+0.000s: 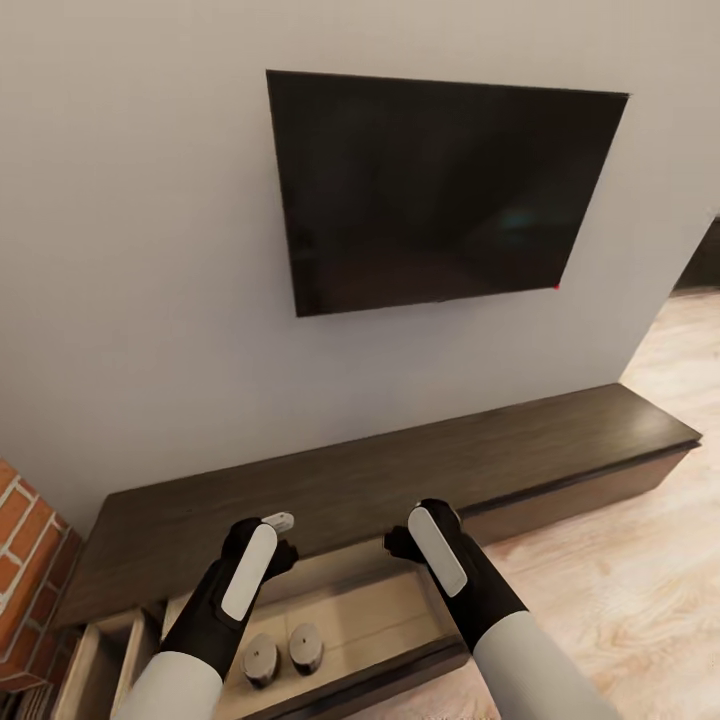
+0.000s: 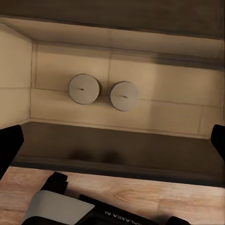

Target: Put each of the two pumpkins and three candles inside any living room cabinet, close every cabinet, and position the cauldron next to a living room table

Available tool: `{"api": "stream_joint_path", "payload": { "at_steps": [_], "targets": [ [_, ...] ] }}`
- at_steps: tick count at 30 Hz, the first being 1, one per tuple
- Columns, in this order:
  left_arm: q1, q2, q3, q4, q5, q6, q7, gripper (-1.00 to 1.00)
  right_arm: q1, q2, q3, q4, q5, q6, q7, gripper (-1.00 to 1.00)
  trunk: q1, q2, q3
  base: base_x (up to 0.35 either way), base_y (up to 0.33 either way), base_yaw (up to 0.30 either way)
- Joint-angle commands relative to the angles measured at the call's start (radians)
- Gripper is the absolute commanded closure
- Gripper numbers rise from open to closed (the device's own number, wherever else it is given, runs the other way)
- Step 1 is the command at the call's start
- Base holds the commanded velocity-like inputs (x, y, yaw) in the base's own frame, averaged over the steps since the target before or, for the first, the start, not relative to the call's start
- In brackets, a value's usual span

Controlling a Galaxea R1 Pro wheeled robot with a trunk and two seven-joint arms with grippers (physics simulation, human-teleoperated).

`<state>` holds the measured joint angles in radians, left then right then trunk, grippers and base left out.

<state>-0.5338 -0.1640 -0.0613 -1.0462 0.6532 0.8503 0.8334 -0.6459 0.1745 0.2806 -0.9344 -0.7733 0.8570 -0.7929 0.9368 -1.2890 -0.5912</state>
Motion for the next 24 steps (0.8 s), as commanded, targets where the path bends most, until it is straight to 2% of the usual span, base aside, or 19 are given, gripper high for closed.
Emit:
{"api": "stream_joint_path", "payload": {
  "at_steps": [1, 24],
  "targets": [
    [0.000, 0.000, 0.000, 0.000, 0.000, 0.000, 0.000, -1.00, 0.000, 0.000, 0.000, 0.000, 0.000, 0.000, 0.000, -1.00, 0.000, 0.000, 0.001, 0.000, 0.000, -0.279],
    [0.000, 0.000, 0.000, 0.000, 0.000, 0.001, 0.000, -1.00, 0.000, 0.000, 0.002, 0.001, 0.000, -0.001, 0.000, -1.00, 0.000, 0.000, 0.015, 0.000, 0.000, -0.279]
  ]
}}
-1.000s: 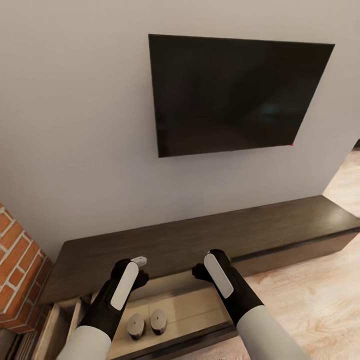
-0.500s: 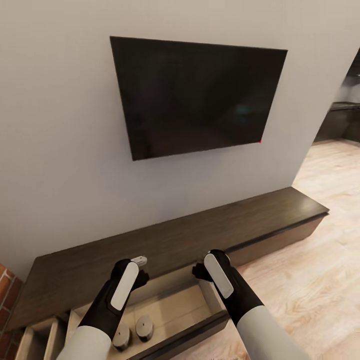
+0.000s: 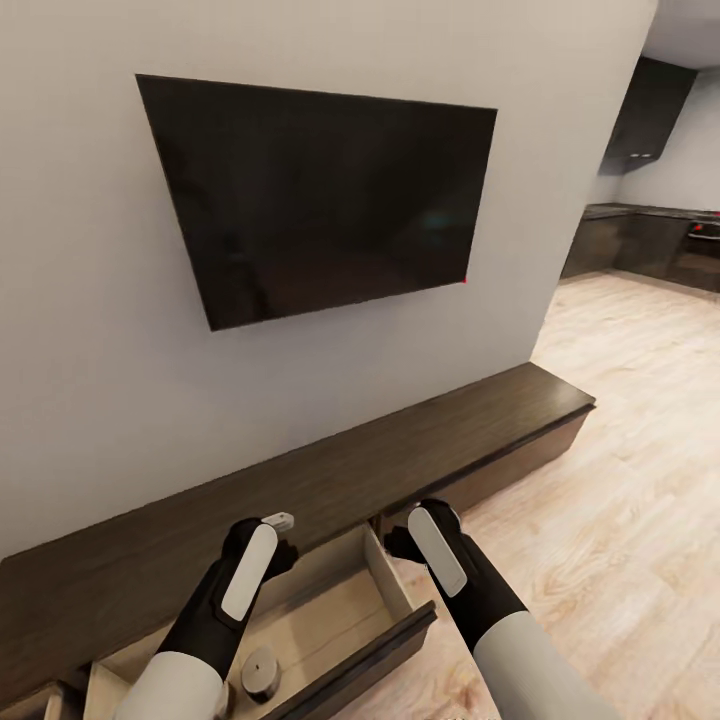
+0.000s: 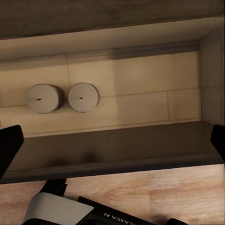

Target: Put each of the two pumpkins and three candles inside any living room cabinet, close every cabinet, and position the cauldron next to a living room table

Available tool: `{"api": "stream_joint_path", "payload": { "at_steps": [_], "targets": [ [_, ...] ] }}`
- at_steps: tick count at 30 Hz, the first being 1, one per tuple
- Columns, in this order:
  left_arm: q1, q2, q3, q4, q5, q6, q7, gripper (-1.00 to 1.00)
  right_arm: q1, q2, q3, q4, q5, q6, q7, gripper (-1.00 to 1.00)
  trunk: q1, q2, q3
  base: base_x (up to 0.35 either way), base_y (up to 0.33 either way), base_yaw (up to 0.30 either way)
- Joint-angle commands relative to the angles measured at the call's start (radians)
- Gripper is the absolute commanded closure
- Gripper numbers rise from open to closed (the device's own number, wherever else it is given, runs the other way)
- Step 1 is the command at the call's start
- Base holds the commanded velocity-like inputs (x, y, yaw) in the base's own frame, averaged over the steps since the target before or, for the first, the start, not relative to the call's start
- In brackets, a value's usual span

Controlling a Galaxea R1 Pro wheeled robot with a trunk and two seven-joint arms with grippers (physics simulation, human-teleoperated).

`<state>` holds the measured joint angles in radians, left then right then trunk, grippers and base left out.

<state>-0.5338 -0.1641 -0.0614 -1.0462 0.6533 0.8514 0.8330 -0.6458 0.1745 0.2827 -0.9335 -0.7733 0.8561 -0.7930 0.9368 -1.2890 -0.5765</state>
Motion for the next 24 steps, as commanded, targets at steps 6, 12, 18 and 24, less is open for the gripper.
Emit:
{"api": "stream_joint_path", "payload": {
  "at_steps": [6, 12, 18, 24],
  "targets": [
    [0.000, 0.000, 0.000, 0.000, 0.000, 0.001, 0.000, -1.00, 0.000, 0.000, 0.002, 0.001, 0.000, 0.000, 0.000, -1.00, 0.000, 0.000, 0.004, 0.000, 0.000, -0.279],
    [0.000, 0.000, -0.001, 0.000, 0.000, 0.001, 0.000, -1.00, 0.000, 0.000, 0.003, 0.002, 0.000, 0.000, 0.000, -1.00, 0.000, 0.000, 0.007, 0.000, 0.000, -0.279],
    [0.000, 0.000, -0.001, 0.000, 0.000, 0.001, 0.000, -1.00, 0.000, 0.000, 0.003, 0.003, 0.000, 0.000, 0.000, -1.00, 0.000, 0.000, 0.011, 0.000, 0.000, -0.279],
    [0.000, 0.000, -0.004, 0.000, 0.000, 0.001, 0.000, -1.00, 0.000, 0.000, 0.003, 0.004, 0.000, 0.000, 0.000, -1.00, 0.000, 0.000, 0.015, 0.000, 0.000, -0.279]
  ]
}}
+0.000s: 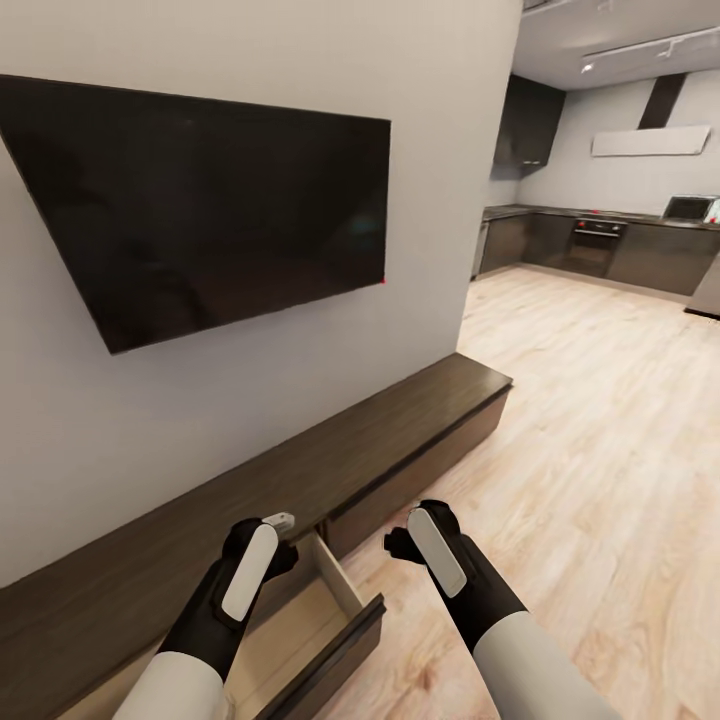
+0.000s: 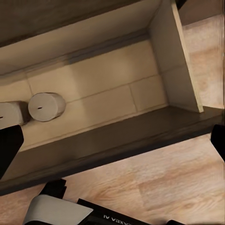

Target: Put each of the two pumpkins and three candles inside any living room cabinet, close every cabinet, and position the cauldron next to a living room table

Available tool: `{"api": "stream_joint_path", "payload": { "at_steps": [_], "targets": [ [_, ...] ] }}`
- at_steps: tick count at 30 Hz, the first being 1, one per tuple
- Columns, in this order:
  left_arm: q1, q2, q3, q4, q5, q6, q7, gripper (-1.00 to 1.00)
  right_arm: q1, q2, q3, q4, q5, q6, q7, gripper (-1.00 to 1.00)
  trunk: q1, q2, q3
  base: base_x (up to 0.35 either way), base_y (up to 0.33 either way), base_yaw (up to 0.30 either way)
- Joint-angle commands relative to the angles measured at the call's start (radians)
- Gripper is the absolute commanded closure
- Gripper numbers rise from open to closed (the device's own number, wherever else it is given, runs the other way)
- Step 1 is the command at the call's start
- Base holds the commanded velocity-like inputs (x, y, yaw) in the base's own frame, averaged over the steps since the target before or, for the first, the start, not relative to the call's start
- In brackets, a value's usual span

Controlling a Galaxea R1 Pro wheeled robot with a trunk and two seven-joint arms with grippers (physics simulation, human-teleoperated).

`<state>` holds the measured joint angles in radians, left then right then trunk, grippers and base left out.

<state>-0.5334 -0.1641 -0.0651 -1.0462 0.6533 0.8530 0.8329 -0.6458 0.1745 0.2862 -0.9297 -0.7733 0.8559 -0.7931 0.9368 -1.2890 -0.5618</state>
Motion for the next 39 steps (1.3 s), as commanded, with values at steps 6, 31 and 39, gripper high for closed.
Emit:
{"api": "stream_joint_path", "payload": {
  "at_steps": [6, 31, 39],
  "targets": [
    [0.000, 0.000, -0.001, 0.000, 0.000, 0.000, 0.000, -1.00, 0.000, 0.000, -0.001, 0.000, 0.000, 0.000, 0.000, -1.00, 0.000, 0.000, 0.004, 0.000, 0.000, -0.279],
    [0.000, 0.000, -0.004, 0.000, -0.001, 0.000, 0.000, -1.00, 0.000, 0.000, -0.003, 0.001, 0.000, 0.002, 0.000, -1.00, 0.000, 0.000, 0.010, -0.024, -0.001, -0.279],
    [0.000, 0.000, -0.003, 0.000, 0.000, 0.000, 0.000, -1.00, 0.000, 0.000, -0.002, 0.001, 0.000, 0.002, 0.000, -1.00, 0.000, 0.000, 0.010, -0.146, -0.078, -0.279]
  ]
}}
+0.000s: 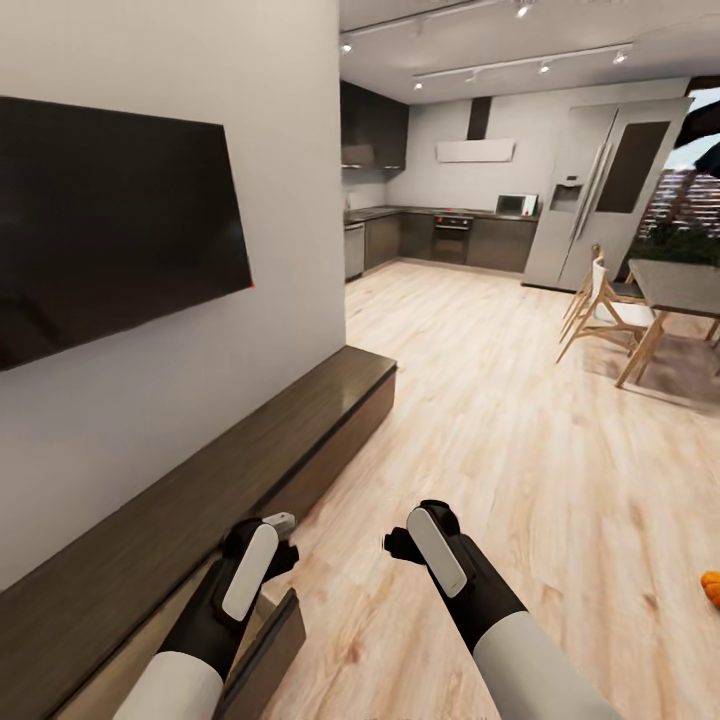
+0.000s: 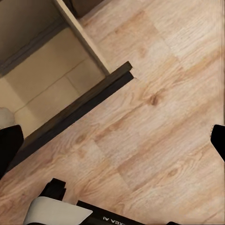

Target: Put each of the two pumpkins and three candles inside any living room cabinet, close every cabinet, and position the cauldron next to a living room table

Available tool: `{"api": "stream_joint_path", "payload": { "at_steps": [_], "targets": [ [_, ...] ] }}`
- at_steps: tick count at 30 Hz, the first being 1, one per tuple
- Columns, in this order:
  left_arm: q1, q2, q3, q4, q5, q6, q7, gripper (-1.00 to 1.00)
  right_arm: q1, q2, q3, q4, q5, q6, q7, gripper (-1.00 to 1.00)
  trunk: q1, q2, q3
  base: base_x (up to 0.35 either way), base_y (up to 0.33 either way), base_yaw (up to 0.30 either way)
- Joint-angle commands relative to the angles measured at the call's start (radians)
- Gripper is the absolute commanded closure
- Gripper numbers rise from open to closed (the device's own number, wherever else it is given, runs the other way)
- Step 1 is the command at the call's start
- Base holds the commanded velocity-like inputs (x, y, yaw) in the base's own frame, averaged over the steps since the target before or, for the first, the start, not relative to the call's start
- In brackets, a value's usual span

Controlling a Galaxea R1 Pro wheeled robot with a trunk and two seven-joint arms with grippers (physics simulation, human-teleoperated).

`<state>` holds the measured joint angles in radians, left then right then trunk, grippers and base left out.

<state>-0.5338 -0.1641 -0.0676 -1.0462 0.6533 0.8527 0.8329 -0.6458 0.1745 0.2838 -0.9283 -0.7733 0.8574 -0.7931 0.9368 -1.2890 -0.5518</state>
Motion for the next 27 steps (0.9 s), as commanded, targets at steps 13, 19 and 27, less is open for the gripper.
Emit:
{"api": "stream_joint_path", "payload": {
  "at_steps": [13, 19, 27],
  "targets": [
    [0.000, 0.000, 0.001, 0.000, 0.000, 0.000, 0.000, -1.00, 0.000, 0.000, 0.002, 0.000, 0.000, 0.000, 0.000, -1.00, 0.000, 0.000, 0.000, -0.007, -0.004, -0.279],
    [0.000, 0.000, 0.000, 0.000, 0.000, 0.000, 0.000, -1.00, 0.000, 0.000, 0.002, 0.000, 0.000, 0.000, 0.000, -1.00, 0.000, 0.000, 0.000, 0.000, 0.000, -0.279],
    [0.000, 0.000, 0.001, 0.000, 0.000, 0.000, 0.000, -1.00, 0.000, 0.000, 0.002, 0.000, 0.001, 0.000, 0.000, -1.00, 0.000, 0.000, 0.000, 0.000, 0.000, -0.279]
  ]
}}
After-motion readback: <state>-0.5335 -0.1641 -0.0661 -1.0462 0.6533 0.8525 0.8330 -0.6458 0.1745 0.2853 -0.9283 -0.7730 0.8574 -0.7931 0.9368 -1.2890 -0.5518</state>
